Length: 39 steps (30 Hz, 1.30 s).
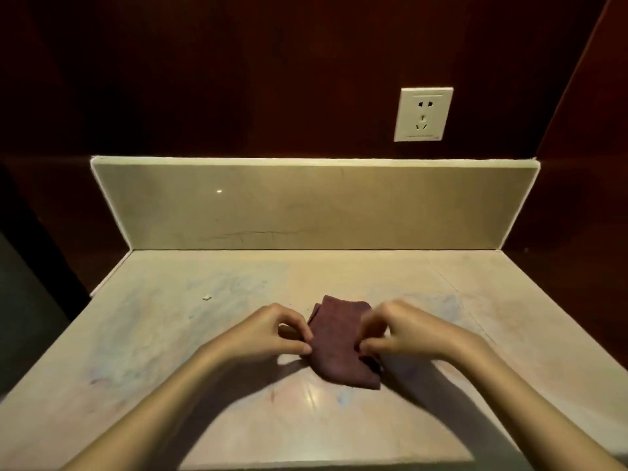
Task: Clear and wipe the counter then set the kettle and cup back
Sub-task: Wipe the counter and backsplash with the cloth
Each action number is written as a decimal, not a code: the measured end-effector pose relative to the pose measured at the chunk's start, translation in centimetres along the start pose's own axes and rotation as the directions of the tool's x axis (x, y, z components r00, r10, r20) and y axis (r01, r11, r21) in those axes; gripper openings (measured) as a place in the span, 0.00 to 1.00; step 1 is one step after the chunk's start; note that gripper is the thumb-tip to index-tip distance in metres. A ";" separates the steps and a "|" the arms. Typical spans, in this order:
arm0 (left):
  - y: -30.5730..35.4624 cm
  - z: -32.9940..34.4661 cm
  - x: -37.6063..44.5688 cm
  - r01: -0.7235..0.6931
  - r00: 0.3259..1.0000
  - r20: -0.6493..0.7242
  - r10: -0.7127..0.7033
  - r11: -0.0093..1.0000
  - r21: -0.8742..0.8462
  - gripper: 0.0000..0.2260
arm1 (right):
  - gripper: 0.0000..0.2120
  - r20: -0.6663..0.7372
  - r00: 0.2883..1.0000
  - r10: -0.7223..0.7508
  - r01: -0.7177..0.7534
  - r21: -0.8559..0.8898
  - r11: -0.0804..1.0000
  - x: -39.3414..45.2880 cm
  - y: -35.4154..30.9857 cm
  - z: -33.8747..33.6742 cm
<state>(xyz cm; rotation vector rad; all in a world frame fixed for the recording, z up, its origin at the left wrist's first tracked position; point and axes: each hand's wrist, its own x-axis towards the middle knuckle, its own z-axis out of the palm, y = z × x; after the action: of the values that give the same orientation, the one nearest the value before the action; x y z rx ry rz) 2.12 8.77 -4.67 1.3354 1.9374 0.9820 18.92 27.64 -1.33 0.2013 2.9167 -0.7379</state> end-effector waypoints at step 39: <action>6.1 -12.3 8.5 -0.079 0.819 -0.565 0.102 0.995 0.065 0.10 | 0.03 -0.736 0.671 -0.090 0.143 0.009 0.990 4.5 5.6 -16.9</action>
<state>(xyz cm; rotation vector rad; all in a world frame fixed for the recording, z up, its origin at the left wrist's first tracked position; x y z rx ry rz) -7.32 15.19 6.75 1.2543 2.3456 1.5367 13.86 41.04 10.11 0.4074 3.7080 -0.9538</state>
